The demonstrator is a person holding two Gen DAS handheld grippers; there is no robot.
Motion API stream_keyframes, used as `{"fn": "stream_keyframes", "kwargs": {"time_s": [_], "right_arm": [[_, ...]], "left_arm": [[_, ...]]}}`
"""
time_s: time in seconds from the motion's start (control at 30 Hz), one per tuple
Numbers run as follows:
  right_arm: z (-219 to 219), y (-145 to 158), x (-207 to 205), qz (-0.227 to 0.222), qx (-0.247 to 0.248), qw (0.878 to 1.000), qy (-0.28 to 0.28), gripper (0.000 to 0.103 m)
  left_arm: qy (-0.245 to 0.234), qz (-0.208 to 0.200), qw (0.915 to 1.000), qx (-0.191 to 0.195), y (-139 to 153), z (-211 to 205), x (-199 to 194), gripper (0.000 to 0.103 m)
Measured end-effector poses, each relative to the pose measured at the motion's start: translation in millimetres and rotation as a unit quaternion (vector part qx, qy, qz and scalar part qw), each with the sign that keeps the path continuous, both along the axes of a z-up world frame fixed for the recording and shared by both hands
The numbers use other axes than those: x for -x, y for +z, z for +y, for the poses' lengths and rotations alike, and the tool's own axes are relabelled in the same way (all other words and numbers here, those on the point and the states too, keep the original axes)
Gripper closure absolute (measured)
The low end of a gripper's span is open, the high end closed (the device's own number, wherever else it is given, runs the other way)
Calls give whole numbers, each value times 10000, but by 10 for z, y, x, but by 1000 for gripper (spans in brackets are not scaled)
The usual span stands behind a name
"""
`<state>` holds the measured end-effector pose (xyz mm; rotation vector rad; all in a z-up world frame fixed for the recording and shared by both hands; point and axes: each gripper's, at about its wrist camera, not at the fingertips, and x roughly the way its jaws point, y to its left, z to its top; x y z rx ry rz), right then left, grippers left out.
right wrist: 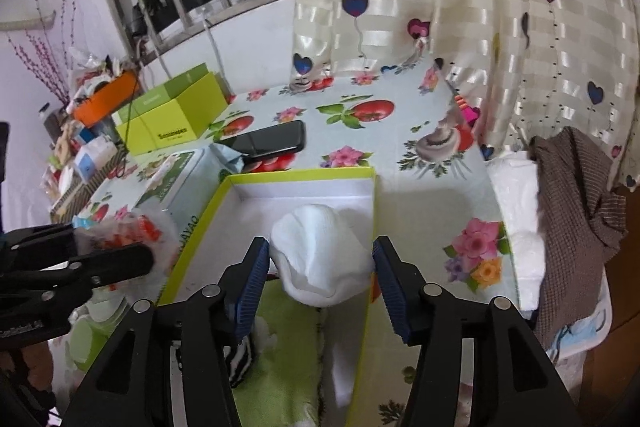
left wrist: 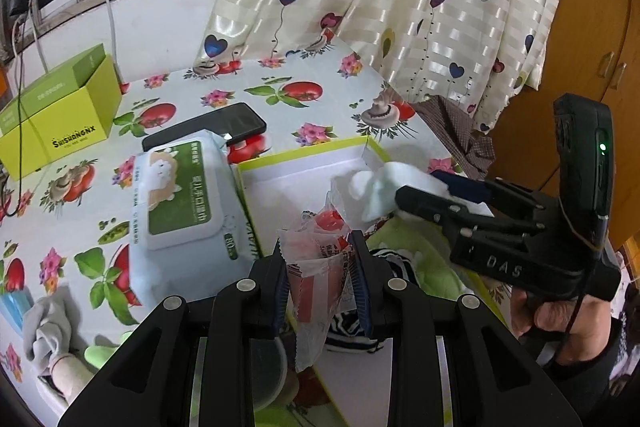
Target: Organize soft objects
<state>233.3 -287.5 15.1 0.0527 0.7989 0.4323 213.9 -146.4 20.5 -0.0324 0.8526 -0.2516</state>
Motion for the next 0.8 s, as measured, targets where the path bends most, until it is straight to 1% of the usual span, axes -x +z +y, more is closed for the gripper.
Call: {"fn": "stream_keyframes", "kwargs": {"time_s": [0.07,0.23,0.37,0.6,0.7,0.8], "right_arm": [[15,11,8,-46,-51,10000,35,50],[-29,66,31,-194,-235,9995,0,50],[-25,75,36,-204,-302,9993,23,50],[-73,155,99,-254,-269,9993,-77,50],[-44,185,144,-250,-258,9994,26,50],[107,259,269,-391,-88,9988,294,50]], "left_arm": [[-32,24,10000,35,-12,-11,-26,73],[-89,68,9999,93,-49,-30,-87,61],[-87,112,9998,164,-70,-17,-106,60],[7,-29,9995,324,47,138,11,59],[71,-139,9990,411,130,233,93,59],[126,-234,9987,441,204,323,187,59]]}}
